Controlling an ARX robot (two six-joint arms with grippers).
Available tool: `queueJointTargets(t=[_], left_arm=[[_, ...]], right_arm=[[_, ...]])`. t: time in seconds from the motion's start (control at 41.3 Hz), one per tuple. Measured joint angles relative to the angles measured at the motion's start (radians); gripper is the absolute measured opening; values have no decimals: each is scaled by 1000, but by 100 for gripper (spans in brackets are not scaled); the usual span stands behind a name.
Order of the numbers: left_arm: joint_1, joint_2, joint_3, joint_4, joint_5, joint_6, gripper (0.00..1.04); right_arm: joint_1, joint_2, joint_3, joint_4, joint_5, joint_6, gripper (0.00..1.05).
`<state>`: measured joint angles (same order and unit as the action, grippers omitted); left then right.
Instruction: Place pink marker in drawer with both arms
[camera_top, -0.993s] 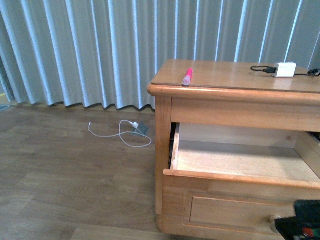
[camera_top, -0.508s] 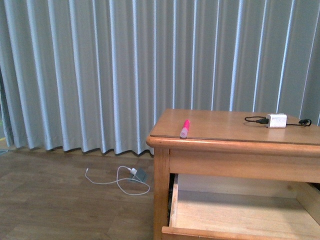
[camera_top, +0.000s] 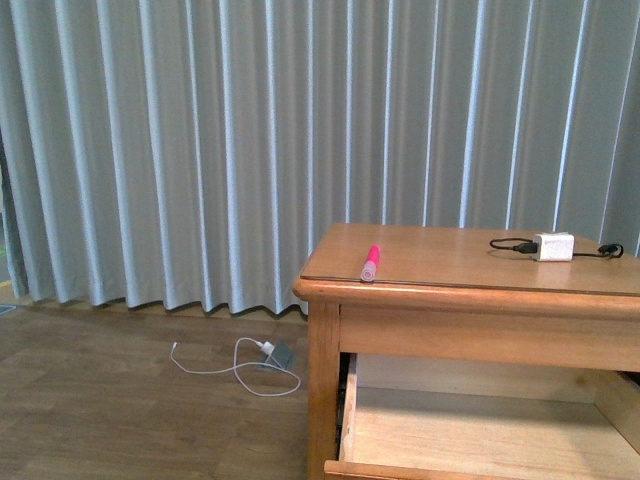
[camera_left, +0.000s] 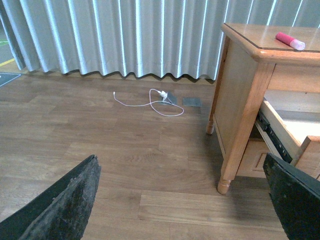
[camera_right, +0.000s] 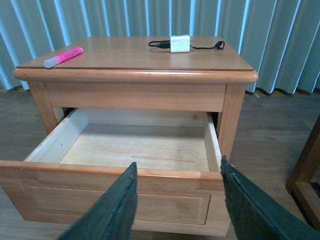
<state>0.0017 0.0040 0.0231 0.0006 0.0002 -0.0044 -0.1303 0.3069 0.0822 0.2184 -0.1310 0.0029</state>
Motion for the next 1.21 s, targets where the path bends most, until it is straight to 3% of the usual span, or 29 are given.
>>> queueJointTargets(t=[0.218, 0.266, 0.387, 0.436, 0.605, 0.799, 0.969, 1.211], left_arm=[[0, 0, 0, 0, 0, 0, 99], [1, 2, 1, -2, 5, 4, 99], [118, 183, 94, -303, 360, 278, 99], [136, 214, 111, -336, 408, 320, 99], [137, 354, 262, -316, 420, 300, 99], [109, 650, 529, -138, 410, 231, 99], [17, 1036, 848, 6, 292, 140, 99], [-121, 1422, 1163, 27, 172, 45, 99]], right_arm=[[1, -3, 0, 0, 3, 1, 98], [1, -3, 0, 0, 3, 0, 96], [2, -3, 0, 0, 3, 0, 96], [2, -3, 0, 0, 7, 0, 96], [2, -3, 0, 0, 6, 0, 96], [2, -3, 0, 0, 6, 0, 96], [3, -3, 0, 0, 6, 0, 96], [3, -3, 0, 0, 6, 0, 96]])
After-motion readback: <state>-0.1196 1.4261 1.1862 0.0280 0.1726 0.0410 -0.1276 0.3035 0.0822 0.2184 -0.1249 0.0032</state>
